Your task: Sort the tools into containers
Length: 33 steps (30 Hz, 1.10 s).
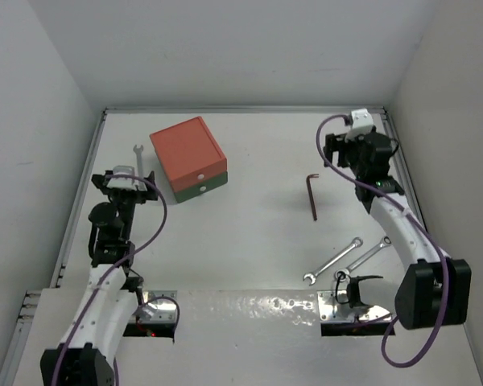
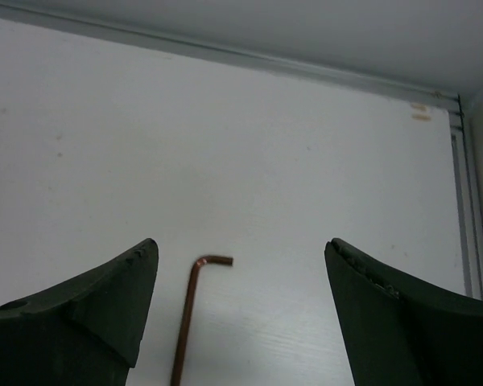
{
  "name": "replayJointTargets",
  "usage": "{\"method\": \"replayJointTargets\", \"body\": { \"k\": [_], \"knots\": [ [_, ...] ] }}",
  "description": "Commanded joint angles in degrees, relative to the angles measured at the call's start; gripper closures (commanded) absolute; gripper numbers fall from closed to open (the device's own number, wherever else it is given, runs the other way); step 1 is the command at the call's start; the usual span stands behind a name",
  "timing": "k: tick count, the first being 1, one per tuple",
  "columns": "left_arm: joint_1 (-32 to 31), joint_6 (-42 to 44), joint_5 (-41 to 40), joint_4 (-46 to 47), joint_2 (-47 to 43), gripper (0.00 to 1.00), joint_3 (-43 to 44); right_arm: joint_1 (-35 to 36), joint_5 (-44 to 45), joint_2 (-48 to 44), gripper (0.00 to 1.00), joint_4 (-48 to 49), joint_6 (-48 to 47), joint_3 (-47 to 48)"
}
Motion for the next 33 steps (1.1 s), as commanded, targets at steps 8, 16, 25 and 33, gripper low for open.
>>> {"method": "replayJointTargets", "body": {
  "k": [8,16,25,33],
  "knots": [
    [0.99,17.29,14.86,-56.03,27.85,0.0,44.13,24.48,6.47,18.95,0.15,-30.41,4.04,33.97],
    [0.73,14.55,31.2,-87.32,68.0,0.64,94.62,36.44,7.95,29.95,0.26,-32.25,10.04,45.76],
    [-5.6,7.31,16.97,-58.42,64.33,0.57,84.79,47.16,9.97,37.07,0.32,-22.33,14.28,44.55],
    [-7.62,5.03,9.06,-50.5,63.98,0.59,75.48,49.55,16.83,44.18,0.3,-18.8,16.04,47.53]
  ]
}}
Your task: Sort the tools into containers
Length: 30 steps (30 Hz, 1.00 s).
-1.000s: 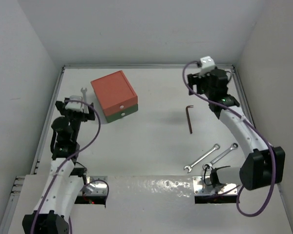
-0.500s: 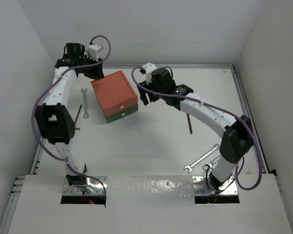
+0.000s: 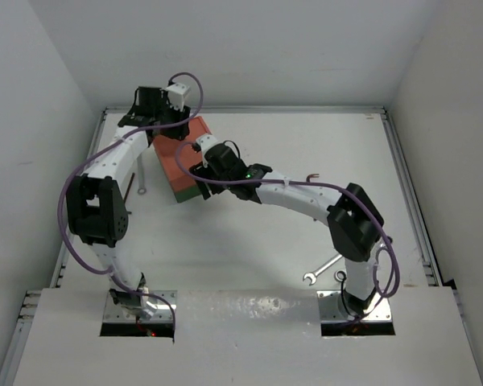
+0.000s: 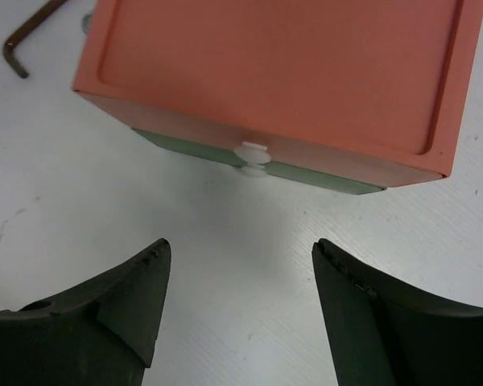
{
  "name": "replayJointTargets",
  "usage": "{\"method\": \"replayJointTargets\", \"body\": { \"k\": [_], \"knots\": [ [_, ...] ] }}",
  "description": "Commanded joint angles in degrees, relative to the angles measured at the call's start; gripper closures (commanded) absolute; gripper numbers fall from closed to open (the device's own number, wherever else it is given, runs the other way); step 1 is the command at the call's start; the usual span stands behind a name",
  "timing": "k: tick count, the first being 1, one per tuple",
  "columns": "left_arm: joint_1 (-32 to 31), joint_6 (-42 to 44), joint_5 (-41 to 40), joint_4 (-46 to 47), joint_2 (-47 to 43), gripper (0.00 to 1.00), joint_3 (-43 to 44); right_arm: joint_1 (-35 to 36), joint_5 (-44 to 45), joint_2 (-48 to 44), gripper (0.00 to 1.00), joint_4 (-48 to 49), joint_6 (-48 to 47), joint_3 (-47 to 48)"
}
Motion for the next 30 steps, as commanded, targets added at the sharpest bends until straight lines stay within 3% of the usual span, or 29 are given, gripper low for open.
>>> {"method": "replayJointTargets", "body": {
  "k": [1,8,25,30],
  "knots": [
    [0.44,-1.77,-5.16,6.7,-1.4,0.59,-3.65,0.0,5.07,2.6,0.32,3.91,0.93,3.9],
    [0.53,-4.32,-5.51,8.99,0.01,0.63,-5.77,0.17,5.07,6.21,0.41,5.31,2.16,7.42],
    [-0.43,-7.39,-5.34,11.36,0.71,0.7,-8.58,1.84,10.96,9.55,0.57,10.24,2.16,5.94],
    [-0.79,-7.57,-5.33,11.72,1.33,0.7,-8.58,2.99,15.0,9.11,0.56,12.61,2.78,4.44]
  ]
}}
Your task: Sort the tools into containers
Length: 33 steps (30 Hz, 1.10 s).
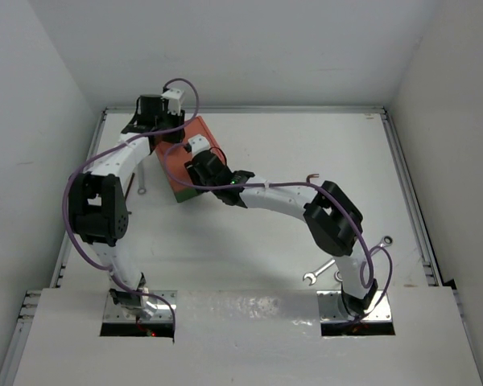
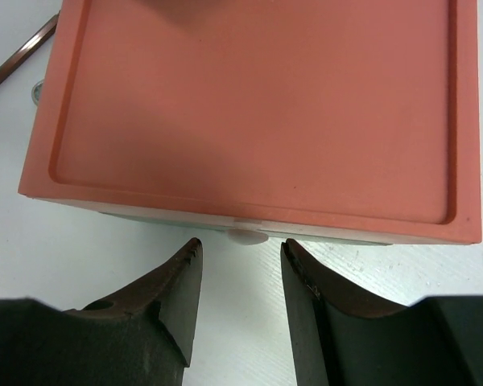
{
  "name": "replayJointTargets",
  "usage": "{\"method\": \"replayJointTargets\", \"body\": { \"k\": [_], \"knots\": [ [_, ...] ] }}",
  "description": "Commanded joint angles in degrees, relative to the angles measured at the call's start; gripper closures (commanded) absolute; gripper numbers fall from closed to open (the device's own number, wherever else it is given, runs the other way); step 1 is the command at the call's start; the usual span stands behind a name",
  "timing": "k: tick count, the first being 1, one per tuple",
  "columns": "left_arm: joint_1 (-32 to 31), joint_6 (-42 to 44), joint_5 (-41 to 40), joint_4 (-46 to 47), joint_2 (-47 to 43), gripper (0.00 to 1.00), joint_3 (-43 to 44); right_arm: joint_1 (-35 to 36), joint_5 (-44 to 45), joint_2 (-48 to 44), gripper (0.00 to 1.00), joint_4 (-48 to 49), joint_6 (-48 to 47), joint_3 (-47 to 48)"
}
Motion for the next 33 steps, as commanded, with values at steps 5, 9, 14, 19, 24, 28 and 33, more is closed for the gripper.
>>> {"method": "replayJointTargets", "body": {
  "k": [5,9,14,19,24,28,33],
  "knots": [
    [-1.14,-1.21,0.68,1.51,0.98,0.7,-0.47,0.76,4.56,-0.26,0.57,6.26,1.05,-0.42],
    [-1.23,-1.04,0.5,1.6,1.24,0.7,-0.47,0.67,5.09,1.05,0.57,5.65,0.88,0.98],
    [-1.32,-0.86,0.85,1.42,1.07,0.7,-0.38,0.67,4.91,0.88,0.59,7.41,0.52,0.55],
    [-1.31,-0.95,0.85,1.33,1.07,0.7,-0.38,0.76,3.6,0.88,0.59,8.63,0.79,-0.5],
    [-1.23,-0.95,0.85,1.51,1.16,0.7,-0.47,0.76,2.28,2.11,0.6,7.76,1.05,0.98],
    [-1.23,-1.3,0.76,1.77,1.07,0.7,-0.38,0.67,2.54,1.94,0.6,8.28,1.32,-0.06],
    [-1.23,-1.39,0.94,1.6,1.07,0.7,-0.47,0.67,3.5,2.02,0.6,8.55,0.79,-0.42]
  ]
}}
